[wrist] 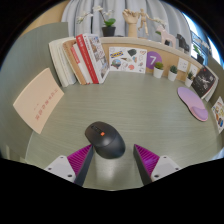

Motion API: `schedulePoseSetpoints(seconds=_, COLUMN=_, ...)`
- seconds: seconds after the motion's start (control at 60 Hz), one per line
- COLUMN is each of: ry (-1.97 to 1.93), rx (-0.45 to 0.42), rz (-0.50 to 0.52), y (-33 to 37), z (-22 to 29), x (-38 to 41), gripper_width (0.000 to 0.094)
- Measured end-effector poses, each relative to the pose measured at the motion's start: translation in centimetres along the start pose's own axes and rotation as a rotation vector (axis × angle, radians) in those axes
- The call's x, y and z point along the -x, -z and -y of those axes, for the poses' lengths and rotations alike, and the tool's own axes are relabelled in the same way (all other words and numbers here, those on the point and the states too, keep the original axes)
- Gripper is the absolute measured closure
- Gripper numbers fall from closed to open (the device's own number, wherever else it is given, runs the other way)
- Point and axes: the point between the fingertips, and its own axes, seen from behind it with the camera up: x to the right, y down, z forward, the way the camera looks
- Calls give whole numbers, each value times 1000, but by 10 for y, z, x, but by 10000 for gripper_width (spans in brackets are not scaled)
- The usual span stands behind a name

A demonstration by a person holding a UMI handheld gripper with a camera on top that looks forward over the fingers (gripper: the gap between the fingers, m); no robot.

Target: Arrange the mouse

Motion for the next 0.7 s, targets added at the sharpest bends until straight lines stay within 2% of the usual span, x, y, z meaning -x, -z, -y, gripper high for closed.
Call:
schedulePoseSetpoints(seconds=0.217, ry=-13, rx=11, rz=-40, y=-31, z=34, x=-6, gripper_width=137)
schedulePoseSetpoints(seconds=0.317, ry=-31, rx=16, rz=-54, y=-41, z=46, x=-12, gripper_width=186)
schedulePoseSetpoints(seconds=0.417, ry=-44, rx=22, rz=-65, y=-46, z=52, x=-15, gripper_width=273)
schedulePoseSetpoints(seconds=0.5, ry=-50, rx=18, rz=-72, y=-48, z=55, x=-16, gripper_width=405)
schedulePoseSetpoints(seconds=0.617, ry=-71, rx=19, rz=-70, y=-47, z=54, x=-17, gripper_width=442)
schedulePoseSetpoints(seconds=0.7, ry=-82, rx=9, rz=-66, y=-47, z=54, x=-18, gripper_width=503)
